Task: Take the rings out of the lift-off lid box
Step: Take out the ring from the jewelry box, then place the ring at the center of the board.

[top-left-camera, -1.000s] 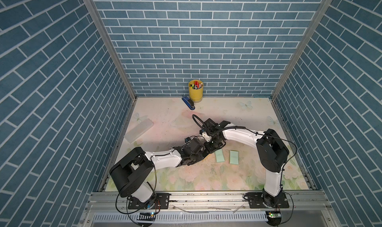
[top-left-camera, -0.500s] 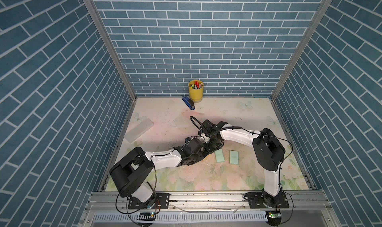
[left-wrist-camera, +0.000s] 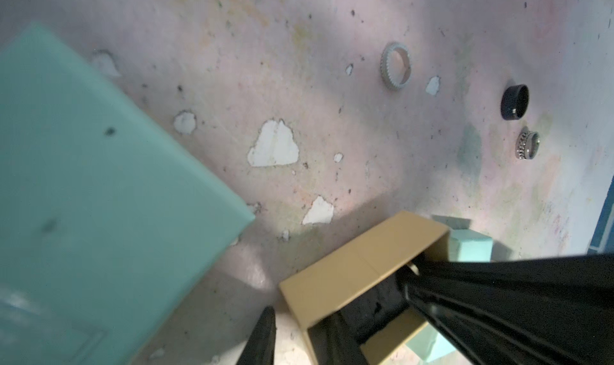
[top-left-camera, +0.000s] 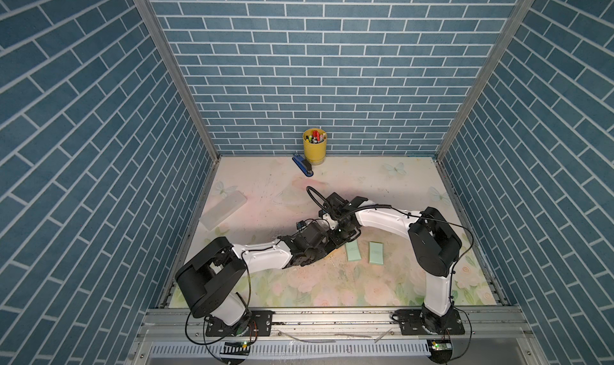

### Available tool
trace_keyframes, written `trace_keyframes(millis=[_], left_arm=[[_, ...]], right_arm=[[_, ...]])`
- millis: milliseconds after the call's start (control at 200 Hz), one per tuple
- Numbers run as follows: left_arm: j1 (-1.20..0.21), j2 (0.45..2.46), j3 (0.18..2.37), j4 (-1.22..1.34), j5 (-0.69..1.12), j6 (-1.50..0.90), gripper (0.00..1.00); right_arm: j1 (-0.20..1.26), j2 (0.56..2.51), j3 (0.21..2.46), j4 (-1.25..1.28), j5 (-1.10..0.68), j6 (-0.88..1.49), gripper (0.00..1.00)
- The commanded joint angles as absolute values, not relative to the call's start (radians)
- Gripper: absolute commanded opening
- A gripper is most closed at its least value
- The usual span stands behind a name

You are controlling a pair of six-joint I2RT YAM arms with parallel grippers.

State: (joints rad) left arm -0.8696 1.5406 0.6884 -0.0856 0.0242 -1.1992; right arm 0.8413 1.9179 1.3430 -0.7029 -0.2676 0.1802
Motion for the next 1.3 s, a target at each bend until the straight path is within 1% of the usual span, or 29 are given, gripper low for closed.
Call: trace_keyframes(millis=[0, 75, 195, 445, 705, 775, 835, 995, 1090, 1295], left_arm=[[-0.876, 1.520, 0.686, -0.151, -0.009, -1.192, 0.29], [-0.876, 1.517, 0.690, -0.162, -0.015, -1.190, 0.29], [-0.876, 1.514, 0.691, -0.169, -0.021, -1.189, 0.29], [-0.876, 1.516, 0.692, -0.166, -0.018, -1.189, 0.28], [-0.876, 1.476, 0.685, -0.157, -0.014, -1.184, 0.29], [-0.876, 1.458, 0.686, -0.170, -0.022, -1.175, 0.31], [-0.876, 1.442, 0.685, -0.186, -0.028, -1.163, 0.36], [-0.876, 1.399, 0.693, -0.237, -0.044, -1.107, 0.42], [-0.875, 1.379, 0.722, -0.268, -0.052, -1.055, 0.45], [-0.874, 1.352, 0.759, -0.321, -0.077, -0.997, 0.45]], right_arm=[[0.801, 1.851, 1.286, -0.615, -0.432, 0.225, 0.08], [0.774, 1.838, 1.261, -0.577, -0.505, 0.251, 0.07], [0.738, 1.824, 1.238, -0.545, -0.567, 0.273, 0.07], [0.717, 1.827, 1.241, -0.546, -0.600, 0.273, 0.07], [0.643, 1.880, 1.302, -0.556, -0.604, 0.270, 0.07], [0.627, 1.905, 1.327, -0.572, -0.607, 0.261, 0.07], [0.617, 1.926, 1.344, -0.575, -0.611, 0.255, 0.07], [0.598, 1.989, 1.392, -0.583, -0.631, 0.250, 0.07], [0.593, 2.018, 1.421, -0.597, -0.630, 0.248, 0.07], [0.583, 2.060, 1.456, -0.610, -0.632, 0.248, 0.08]])
